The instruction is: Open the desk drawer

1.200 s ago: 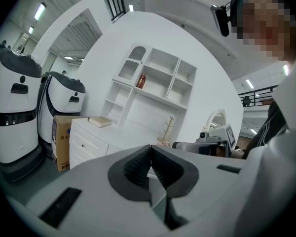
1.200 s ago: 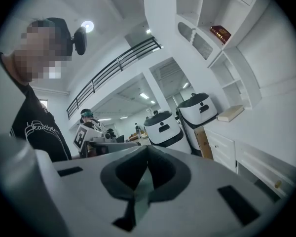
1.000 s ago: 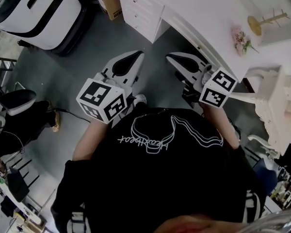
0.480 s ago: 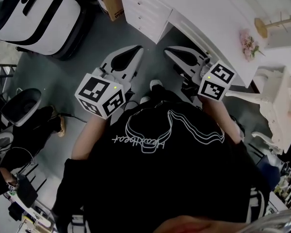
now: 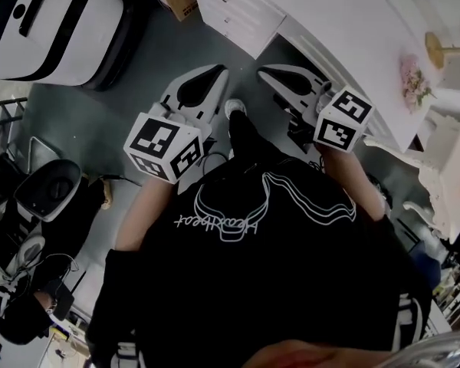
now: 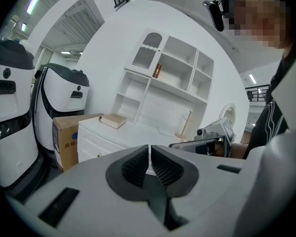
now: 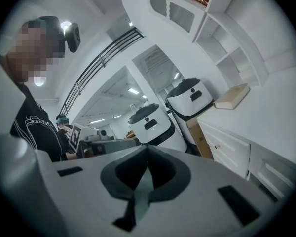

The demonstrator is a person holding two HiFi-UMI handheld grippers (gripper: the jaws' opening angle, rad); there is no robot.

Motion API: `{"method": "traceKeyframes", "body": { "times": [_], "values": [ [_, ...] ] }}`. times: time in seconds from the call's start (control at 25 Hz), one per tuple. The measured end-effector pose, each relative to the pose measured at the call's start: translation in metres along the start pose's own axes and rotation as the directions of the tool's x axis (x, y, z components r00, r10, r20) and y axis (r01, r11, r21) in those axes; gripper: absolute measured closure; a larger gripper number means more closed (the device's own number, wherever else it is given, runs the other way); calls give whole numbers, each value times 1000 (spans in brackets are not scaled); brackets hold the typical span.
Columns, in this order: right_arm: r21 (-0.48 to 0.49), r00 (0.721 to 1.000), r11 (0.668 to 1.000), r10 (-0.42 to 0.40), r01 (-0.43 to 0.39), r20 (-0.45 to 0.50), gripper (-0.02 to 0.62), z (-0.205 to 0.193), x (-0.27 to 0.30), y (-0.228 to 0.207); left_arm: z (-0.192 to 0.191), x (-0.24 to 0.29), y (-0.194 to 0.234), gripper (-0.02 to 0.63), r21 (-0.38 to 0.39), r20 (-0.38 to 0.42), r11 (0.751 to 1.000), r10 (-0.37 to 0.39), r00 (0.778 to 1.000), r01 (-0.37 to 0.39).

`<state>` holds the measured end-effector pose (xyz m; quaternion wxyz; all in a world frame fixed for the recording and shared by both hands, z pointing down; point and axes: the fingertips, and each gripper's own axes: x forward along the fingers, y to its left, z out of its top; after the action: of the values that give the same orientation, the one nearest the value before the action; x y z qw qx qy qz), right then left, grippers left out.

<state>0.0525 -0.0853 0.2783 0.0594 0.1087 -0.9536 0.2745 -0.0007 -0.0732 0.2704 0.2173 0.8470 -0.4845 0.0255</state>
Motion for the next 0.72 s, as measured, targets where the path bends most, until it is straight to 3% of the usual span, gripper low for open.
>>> {"method": "traceKeyframes", "body": {
  "times": [0.24,0.44,0.72],
  "values": [
    [56,1000,998,0,1,-25,589,8,32,-59,3,56,47,600,-31,-50,999,-32,998,31],
    [27,997,1000,10,-8,-73,589,6,37,-79,4,88,64,598,-25,-95,999,-31,995,29],
    [78,990,997,35,-25,-137,589,-17,84,-145,-21,153,149,597,-14,-185,999,34,982,-37]
  ]
}}
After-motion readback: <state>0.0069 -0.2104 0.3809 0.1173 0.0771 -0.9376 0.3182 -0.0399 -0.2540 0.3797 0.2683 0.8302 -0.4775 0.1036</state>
